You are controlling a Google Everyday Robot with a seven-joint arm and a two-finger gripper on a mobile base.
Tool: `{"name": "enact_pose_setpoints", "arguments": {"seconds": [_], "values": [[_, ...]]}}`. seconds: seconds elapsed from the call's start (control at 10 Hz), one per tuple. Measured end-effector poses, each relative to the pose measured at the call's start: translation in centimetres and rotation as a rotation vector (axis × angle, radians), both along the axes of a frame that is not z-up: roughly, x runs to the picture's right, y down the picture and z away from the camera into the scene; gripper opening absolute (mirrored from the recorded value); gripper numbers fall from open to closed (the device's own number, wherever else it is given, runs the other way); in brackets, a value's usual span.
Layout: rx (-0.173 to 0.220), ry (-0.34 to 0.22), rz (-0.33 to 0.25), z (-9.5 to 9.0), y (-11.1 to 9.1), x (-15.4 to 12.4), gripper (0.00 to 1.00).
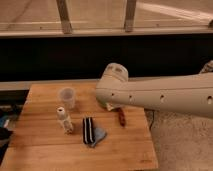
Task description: Knock the bottle over
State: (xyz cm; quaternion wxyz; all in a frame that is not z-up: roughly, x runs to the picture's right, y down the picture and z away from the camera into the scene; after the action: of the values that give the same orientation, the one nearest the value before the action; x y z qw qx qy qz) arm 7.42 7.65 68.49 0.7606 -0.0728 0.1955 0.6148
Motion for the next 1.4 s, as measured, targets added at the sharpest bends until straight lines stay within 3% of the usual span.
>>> {"name": "enact_pose_setpoints", "arguments": {"seconds": [0.9, 1.2, 1.4], "values": [[0.008, -0.003, -0.012, -0.1, 0.0, -0.1, 0.7], [0.036, -0.059, -0.095, -1.2, 0.2, -2.4, 0.7], [0.05, -0.128, -0.168, -1.8, 0.5, -6.5, 0.7]]}}
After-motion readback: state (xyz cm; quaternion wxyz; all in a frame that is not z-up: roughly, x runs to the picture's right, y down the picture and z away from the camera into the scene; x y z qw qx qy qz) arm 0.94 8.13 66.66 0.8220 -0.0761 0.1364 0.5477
